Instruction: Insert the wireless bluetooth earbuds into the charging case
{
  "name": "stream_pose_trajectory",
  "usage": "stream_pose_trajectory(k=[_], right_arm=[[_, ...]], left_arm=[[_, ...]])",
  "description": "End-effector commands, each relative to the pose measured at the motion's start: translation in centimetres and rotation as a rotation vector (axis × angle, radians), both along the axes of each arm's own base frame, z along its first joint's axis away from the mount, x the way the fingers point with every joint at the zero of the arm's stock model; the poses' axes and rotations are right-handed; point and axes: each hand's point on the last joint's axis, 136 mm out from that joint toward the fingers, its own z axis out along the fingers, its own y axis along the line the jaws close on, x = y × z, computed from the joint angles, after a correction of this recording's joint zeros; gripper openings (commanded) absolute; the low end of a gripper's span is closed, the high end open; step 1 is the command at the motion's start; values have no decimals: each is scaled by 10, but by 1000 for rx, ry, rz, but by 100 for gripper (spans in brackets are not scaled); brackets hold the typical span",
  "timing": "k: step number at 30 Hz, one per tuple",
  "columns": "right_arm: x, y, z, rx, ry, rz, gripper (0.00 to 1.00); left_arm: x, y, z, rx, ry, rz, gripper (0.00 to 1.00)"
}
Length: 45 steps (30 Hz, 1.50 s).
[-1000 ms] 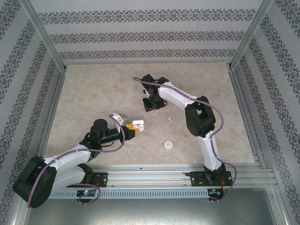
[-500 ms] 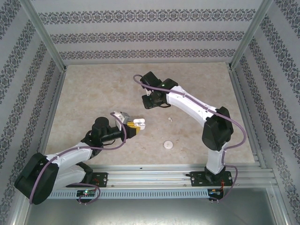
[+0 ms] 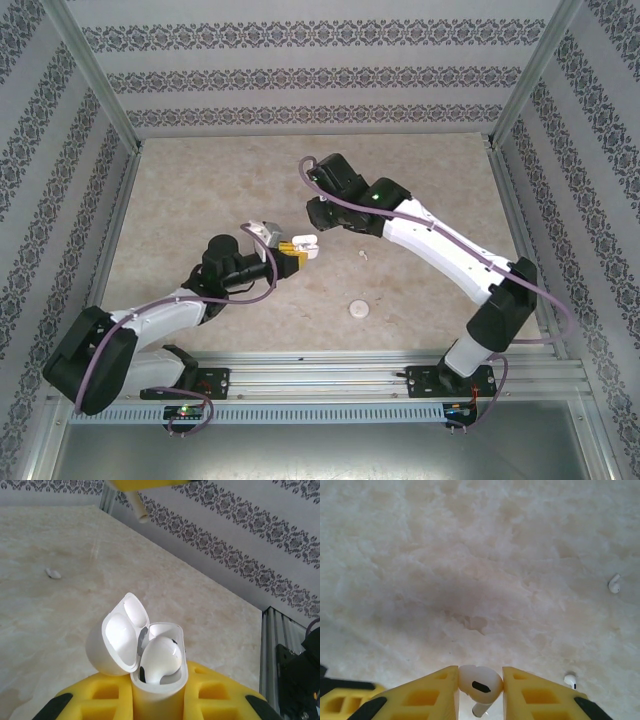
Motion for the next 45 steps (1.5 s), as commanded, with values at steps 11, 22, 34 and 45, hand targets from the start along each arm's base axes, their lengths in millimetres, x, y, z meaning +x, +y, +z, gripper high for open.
stream_pose_trajectory(k=[11, 22, 34, 45], right_arm=[[-21, -4, 25, 89, -83, 35, 25], [-31, 4, 19, 123, -65, 60, 25], [-40, 7, 8, 110, -61, 85, 25], [-36, 7, 2, 79, -67, 83, 25]], left_arm=[[13, -7, 51, -148, -107, -3, 0], [10, -4, 61, -166, -119, 3, 0], [11, -4, 67, -183, -123, 3, 0], [9, -5, 69, -191, -120, -4, 0]])
